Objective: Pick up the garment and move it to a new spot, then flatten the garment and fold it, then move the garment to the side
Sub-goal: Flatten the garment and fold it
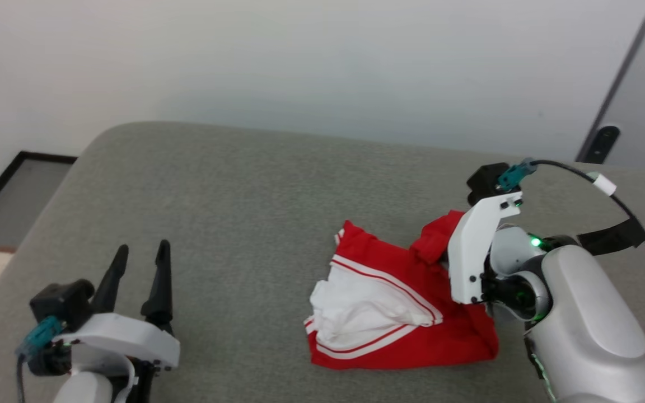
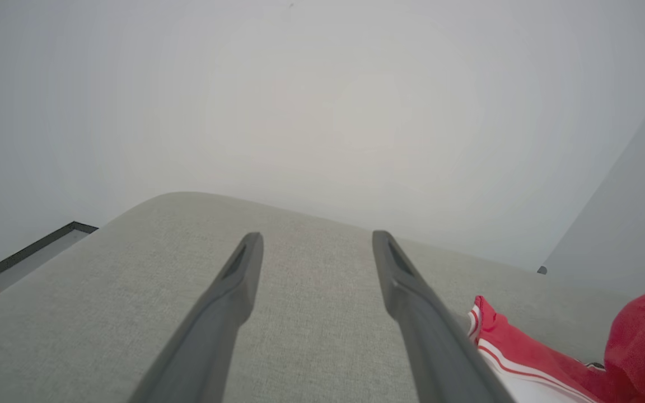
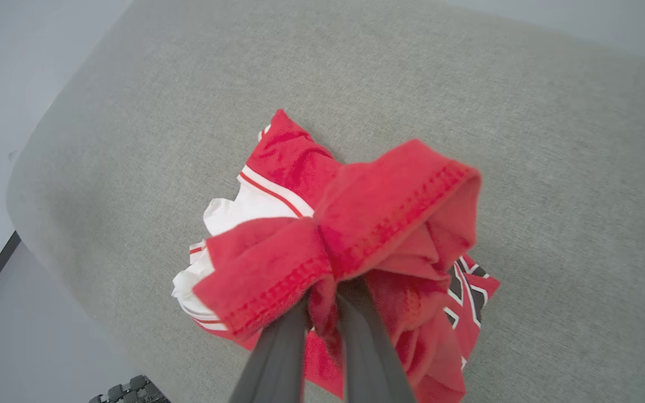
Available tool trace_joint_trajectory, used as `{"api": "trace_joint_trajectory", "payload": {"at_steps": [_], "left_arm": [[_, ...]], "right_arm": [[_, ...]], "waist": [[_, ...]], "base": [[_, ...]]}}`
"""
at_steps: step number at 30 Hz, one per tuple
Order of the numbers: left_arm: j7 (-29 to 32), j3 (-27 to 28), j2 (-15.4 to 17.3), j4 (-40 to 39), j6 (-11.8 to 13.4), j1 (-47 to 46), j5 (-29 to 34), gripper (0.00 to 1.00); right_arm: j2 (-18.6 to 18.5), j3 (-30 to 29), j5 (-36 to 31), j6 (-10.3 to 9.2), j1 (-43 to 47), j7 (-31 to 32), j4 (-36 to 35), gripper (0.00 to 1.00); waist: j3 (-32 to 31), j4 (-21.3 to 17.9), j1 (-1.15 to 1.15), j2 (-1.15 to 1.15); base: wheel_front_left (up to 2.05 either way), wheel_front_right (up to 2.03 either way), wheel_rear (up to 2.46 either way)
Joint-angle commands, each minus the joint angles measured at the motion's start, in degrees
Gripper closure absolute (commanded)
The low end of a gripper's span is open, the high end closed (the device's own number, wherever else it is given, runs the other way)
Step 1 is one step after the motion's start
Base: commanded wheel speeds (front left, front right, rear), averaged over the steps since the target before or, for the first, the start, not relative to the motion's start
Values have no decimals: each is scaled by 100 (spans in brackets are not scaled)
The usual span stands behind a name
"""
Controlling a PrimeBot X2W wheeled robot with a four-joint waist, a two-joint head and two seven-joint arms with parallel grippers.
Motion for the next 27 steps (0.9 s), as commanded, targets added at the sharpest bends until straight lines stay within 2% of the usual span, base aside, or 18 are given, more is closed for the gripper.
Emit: {"api": "trace_joint_trajectory", "payload": {"at_steps": [1,4,8,14,22,27], "left_arm": [[3,-35,-33,32,-5,-90,22,0],[11,-123,-101,96,-30,-182,38,0],[-18,-257,-187,215,-76,-286,53,0],[-67,-404,-313,407,-136,-431,47,0],[-134,-477,-384,605,-211,-557,-20,0],[-153,-498,-397,681,-241,-591,-62,0]], "right_arm": [[40,26,-23,-7,-34,-38,65,100],[77,163,-17,-7,-53,-119,242,100],[83,507,316,-7,-126,-337,537,100],[79,922,430,-7,-348,-792,1288,100],[80,1267,491,-7,-654,-1231,2472,100],[81,1476,662,-7,-819,-1386,2858,100]], "waist": [[47,247,0,0],[62,434,0,0],[96,642,0,0],[140,862,0,0],[168,1008,0,0],[198,1029,0,0]], "base": [[0,0,0],[0,0,0],[0,0,0],[0,0,0],[0,0,0],[0,0,0]]}}
